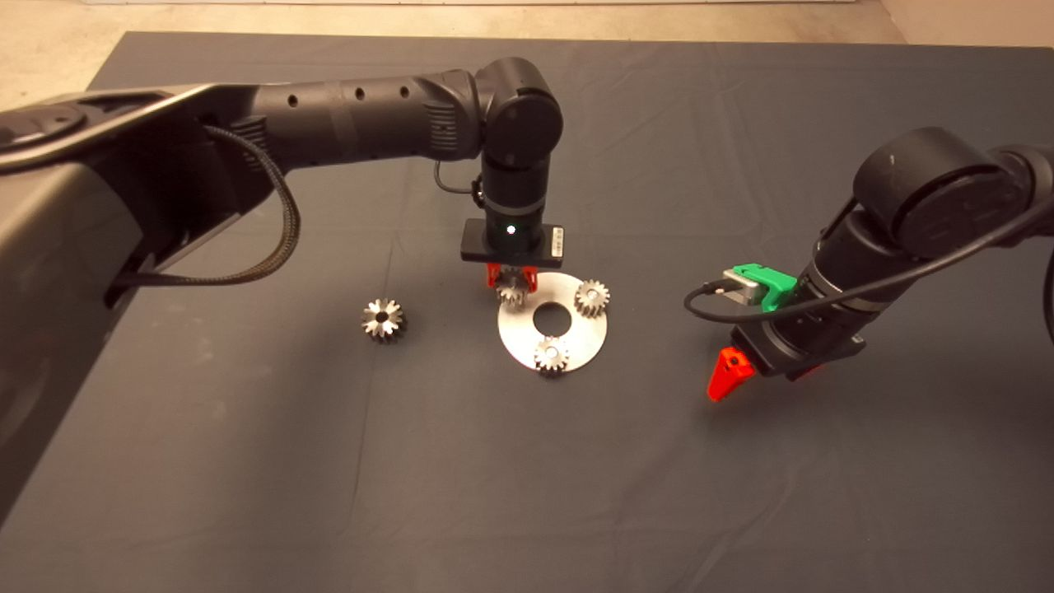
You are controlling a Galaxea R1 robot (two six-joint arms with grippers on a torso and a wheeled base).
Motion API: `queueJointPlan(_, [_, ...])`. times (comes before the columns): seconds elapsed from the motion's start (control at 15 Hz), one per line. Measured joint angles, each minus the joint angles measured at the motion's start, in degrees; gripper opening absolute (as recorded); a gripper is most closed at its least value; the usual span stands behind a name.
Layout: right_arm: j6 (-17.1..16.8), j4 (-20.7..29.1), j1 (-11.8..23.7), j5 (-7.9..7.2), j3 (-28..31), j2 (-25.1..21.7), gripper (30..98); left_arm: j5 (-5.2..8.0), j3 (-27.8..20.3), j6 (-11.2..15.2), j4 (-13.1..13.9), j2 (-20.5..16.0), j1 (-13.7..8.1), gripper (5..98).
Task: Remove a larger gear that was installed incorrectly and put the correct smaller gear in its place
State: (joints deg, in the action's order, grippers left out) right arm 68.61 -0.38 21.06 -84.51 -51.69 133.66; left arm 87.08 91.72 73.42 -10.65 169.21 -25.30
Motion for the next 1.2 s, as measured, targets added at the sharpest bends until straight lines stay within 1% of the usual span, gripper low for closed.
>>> queueJointPlan(0.13, [0.00, 0.00, 0.01, 0.00, -0.14, 0.00, 97.1, -0.04, 0.01, -0.02, -0.01, 0.01, -0.80, 25.6])
queueJointPlan(0.8, [0.00, 0.00, 0.01, -0.09, -0.65, -0.02, 97.1, -0.03, 0.00, -0.07, 0.00, 0.04, -0.74, 25.5])
queueJointPlan(0.93, [0.00, 0.00, 0.01, -0.11, -0.66, -0.02, 97.1, -0.04, -0.19, -0.05, 0.00, 0.04, -0.19, 25.4])
queueJointPlan(1.07, [0.02, 0.00, 0.01, -0.11, -0.66, -0.02, 97.1, 0.07, -0.40, -0.02, 0.04, 0.15, 1.02, 25.3])
queueJointPlan(1.2, [0.00, 0.01, 0.04, -0.13, -0.66, -0.02, 97.1, 0.13, -0.66, -0.02, 0.07, 0.15, 1.13, 25.1])
